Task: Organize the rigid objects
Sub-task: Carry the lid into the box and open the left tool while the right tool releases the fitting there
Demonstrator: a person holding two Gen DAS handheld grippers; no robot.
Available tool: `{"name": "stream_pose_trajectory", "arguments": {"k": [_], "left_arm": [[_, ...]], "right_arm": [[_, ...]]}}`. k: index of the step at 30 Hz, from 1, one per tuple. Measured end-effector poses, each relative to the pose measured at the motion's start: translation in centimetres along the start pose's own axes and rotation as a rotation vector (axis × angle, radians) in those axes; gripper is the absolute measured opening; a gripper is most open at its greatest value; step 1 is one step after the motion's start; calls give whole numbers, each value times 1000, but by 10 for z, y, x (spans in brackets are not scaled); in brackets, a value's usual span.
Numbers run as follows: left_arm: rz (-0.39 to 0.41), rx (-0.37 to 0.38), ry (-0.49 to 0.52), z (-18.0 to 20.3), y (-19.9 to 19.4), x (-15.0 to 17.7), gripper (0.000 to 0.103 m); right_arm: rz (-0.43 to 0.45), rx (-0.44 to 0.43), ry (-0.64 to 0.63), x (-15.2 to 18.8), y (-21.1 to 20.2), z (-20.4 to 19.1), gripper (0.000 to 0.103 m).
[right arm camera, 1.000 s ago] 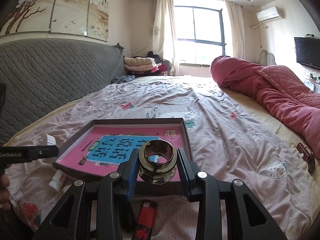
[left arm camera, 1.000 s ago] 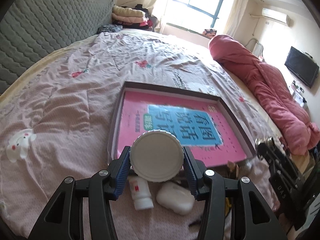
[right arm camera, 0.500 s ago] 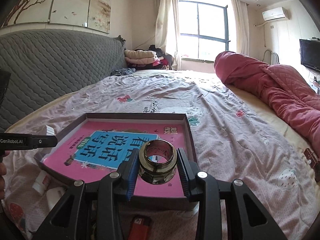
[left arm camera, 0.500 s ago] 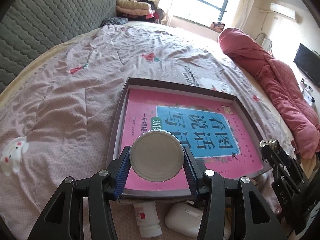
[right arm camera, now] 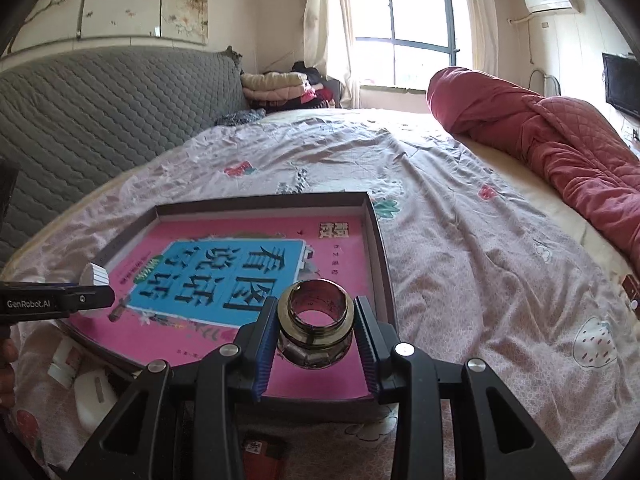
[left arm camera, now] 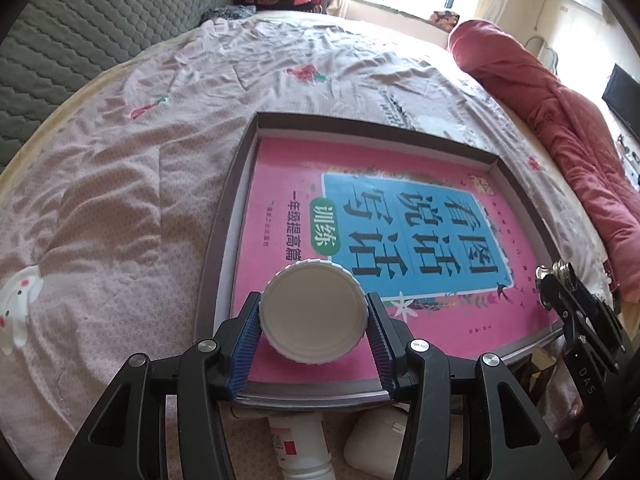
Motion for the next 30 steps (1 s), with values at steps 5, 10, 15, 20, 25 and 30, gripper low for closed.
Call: {"name": "stream_pose_trajectory", "arguments": {"k": [5,10,15,20,25,30], "left_arm": [[-17,-12,11,1,4,3,52],[-24,-13,16,4,5,4,52],[-25,-17,23,5,4,4,52],[-28,-25,36,7,5,5,52],[-30,-36,42,6,6,5,52],[-34,-39,45,7,7,6,52]], "right_arm": [[-16,8,-7,2,4,0,37],[-26,4,-22,3,5,-3,37],[-26,0,-18,3,5,-2,37],[-26,1,-19,3,5,-2,37],[-31,5,-33,5,5,-4,37],[-26,-5,-25,6,5,-5,37]]}}
Point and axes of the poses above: each gripper's, at about its wrist camera, not at the fingertips, and y roughly the way its jaws point, z to its right, x to its underside, the point moved 7 cm from there along y, roughly the way its jaws point, and after that the axes turned 4 degrees about z, right-handed, at the moved point
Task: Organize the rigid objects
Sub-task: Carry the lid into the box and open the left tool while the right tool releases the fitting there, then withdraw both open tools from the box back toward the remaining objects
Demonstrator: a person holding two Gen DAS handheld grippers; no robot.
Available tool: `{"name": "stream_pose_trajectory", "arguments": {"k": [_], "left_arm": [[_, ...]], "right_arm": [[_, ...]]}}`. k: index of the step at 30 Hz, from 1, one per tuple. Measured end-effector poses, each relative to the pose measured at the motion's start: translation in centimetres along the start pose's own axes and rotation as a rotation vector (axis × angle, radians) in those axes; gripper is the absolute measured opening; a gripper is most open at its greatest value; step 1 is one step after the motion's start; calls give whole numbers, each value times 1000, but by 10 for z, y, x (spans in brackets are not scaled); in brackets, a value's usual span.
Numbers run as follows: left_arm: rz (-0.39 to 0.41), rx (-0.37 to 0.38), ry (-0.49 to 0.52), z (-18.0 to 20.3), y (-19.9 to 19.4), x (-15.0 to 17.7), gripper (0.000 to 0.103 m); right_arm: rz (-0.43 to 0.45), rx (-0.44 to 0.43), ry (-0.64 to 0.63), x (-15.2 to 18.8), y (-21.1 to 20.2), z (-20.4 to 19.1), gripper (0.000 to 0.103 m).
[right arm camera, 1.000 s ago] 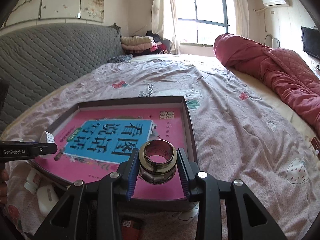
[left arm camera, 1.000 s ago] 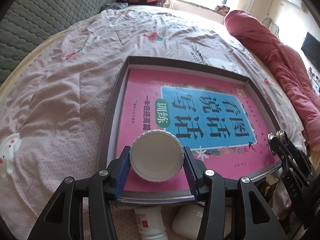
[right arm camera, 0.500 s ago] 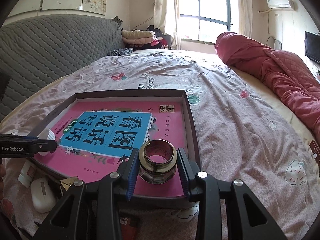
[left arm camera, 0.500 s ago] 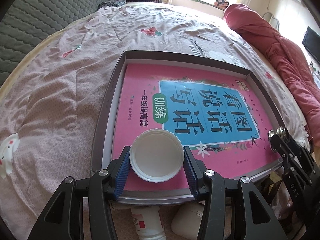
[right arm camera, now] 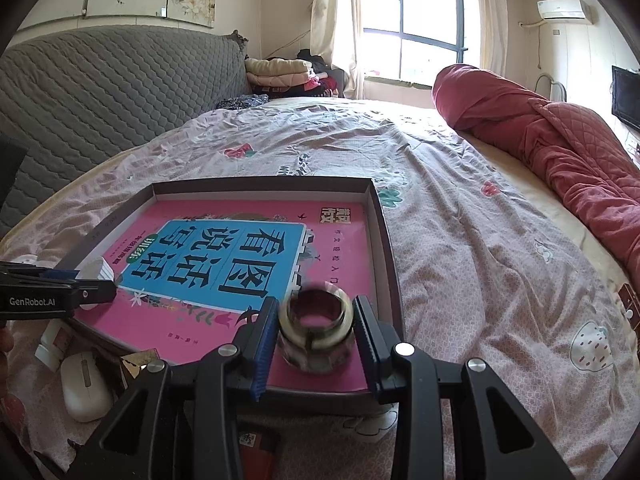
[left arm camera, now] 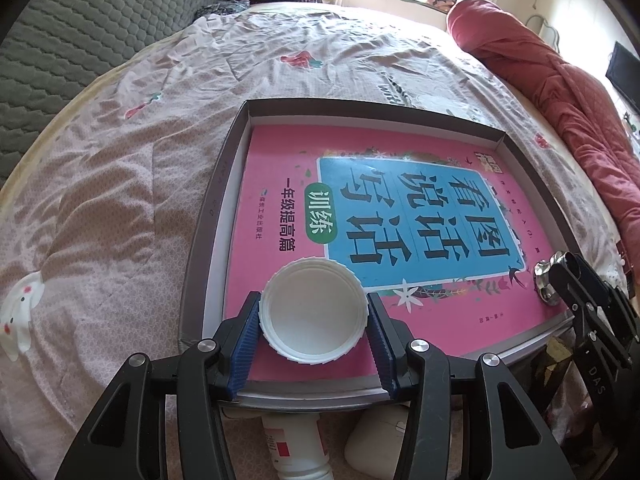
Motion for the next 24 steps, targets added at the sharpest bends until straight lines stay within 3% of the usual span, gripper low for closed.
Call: {"name": "stream_pose_trajectory", "arguments": {"k": [17,21,24], "left_arm": [[17,39,-58,-7,-7,0,54],[19,38,-57,-7,-8,0,56],[27,34,-55,-7,-10,0,57]], "right_arm": [[13,-15,21,0,-3,3,37],[24,-10,36,-1,-6,5,50],[27,-16,52,-2,-7,8,51]]}}
Point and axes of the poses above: each gripper's, at about its wrist camera, not at the fingertips, and y roughly the way its jaws point, z to its right, x to its underside, the point moved 7 cm from there along y, roughly the way its jaws point, and after that the axes turned 4 degrees about z, right-handed, at the moved point
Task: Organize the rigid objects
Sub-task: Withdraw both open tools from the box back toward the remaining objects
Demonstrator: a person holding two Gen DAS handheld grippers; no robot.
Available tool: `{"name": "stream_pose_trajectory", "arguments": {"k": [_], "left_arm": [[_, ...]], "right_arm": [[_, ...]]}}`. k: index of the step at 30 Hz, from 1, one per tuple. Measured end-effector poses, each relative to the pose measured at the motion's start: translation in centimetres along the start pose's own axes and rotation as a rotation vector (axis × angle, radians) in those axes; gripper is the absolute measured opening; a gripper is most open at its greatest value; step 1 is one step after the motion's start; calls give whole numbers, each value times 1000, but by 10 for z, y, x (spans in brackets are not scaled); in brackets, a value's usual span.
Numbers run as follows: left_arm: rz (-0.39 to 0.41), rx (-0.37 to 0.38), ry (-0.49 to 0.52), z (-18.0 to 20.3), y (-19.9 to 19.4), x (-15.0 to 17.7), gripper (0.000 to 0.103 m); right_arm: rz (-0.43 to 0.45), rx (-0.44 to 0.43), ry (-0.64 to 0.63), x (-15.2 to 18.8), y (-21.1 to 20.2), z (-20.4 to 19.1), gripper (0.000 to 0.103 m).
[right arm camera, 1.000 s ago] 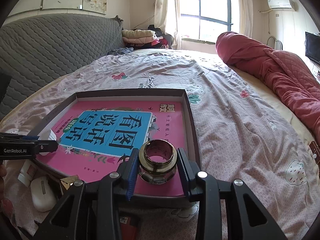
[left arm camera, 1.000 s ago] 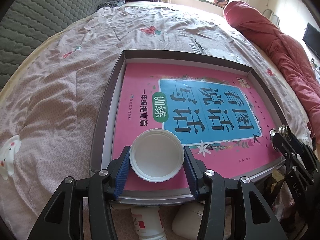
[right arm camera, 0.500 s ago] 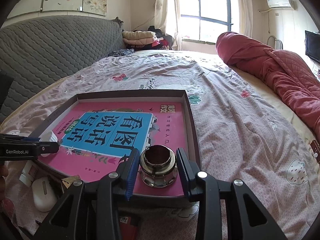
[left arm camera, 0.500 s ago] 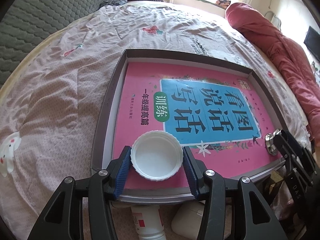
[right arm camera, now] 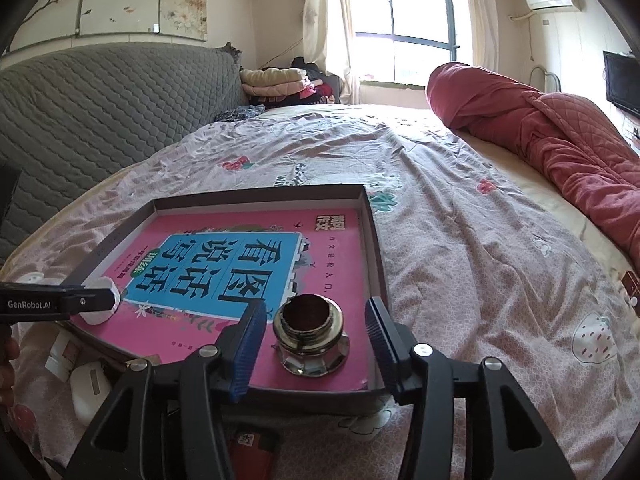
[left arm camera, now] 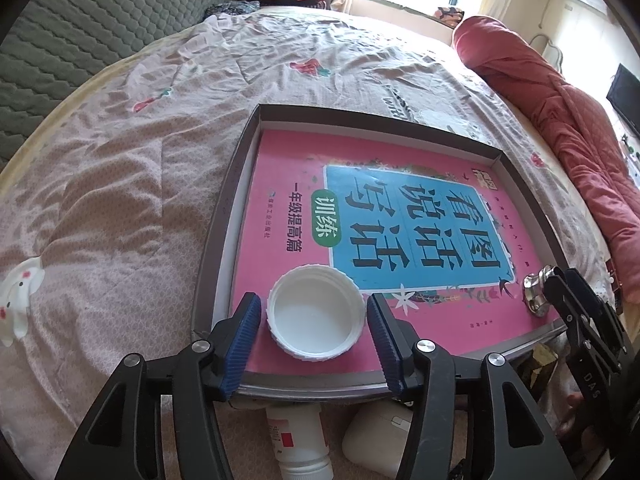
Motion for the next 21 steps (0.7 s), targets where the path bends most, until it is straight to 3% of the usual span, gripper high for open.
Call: {"name": "stream_pose_trajectory", "arguments": {"k": [15,21], "left_arm": [[69,1,-5,0,-31,-9,65],[79,2,-10,0,-40,-7,66]], "right_arm": [[33,0,17,-5,-9,6,52],[59,4,29,-8,-17,11,61]]}}
Point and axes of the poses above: each gripper's, at about its wrist camera, not at the fingertips, and y roughly the way its jaws point, z to its right, x to its underside, the point moved 7 cm from there along y, roughly the way its jaws point, and after that the axes turned 4 degrees about z, right-handed, at the moved point
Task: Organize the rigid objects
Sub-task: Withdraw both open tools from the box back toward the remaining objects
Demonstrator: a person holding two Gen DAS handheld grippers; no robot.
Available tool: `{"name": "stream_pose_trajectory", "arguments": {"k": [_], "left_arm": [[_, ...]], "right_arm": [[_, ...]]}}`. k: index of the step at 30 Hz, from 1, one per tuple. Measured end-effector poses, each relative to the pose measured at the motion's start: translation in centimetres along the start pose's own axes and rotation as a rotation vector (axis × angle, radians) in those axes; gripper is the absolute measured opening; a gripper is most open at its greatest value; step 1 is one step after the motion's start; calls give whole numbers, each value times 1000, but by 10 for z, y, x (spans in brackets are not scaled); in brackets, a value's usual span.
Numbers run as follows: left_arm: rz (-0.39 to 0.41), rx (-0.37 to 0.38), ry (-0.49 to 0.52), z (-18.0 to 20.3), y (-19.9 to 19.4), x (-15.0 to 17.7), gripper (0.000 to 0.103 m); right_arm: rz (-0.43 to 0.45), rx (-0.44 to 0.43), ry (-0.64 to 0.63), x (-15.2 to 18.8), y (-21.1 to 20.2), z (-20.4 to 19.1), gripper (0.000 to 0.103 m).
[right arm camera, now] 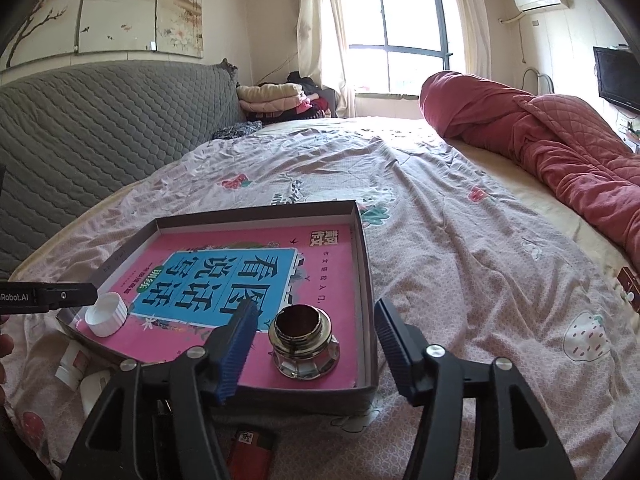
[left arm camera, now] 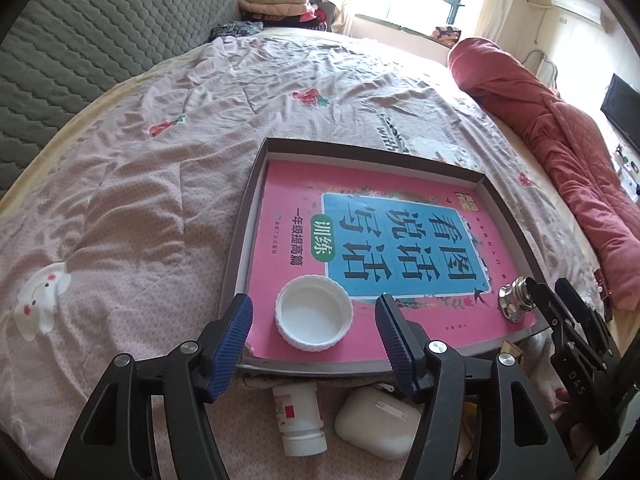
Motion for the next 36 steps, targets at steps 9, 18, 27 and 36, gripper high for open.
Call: {"name": "stream_pose_trajectory", "arguments": {"k": [9,18,27,36], "left_arm": [[21,9,-16,-4,-15,-2,68],[35,13,-32,-9,-25,1,69],[30,11,-17,-7,-31,11,69],[43,6,-15,-9,-40,17,69]], "right_arm": [[18,13,-18,0,-14,0,61],[22,-3,-27,4,-28,-5,61],[26,0,-39,6,-45,-10,61],[25,0,-27,11,-63,-17,61]]}}
Point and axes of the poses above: each gripper's, at about its wrist camera, not at the fingertips, and y roughly the way its jaws point, z to its right, x to its underside, the point moved 7 cm from there along y, roughly the way its jaws point, and after that the axes turned 4 degrees about z, right-handed, at the moved point
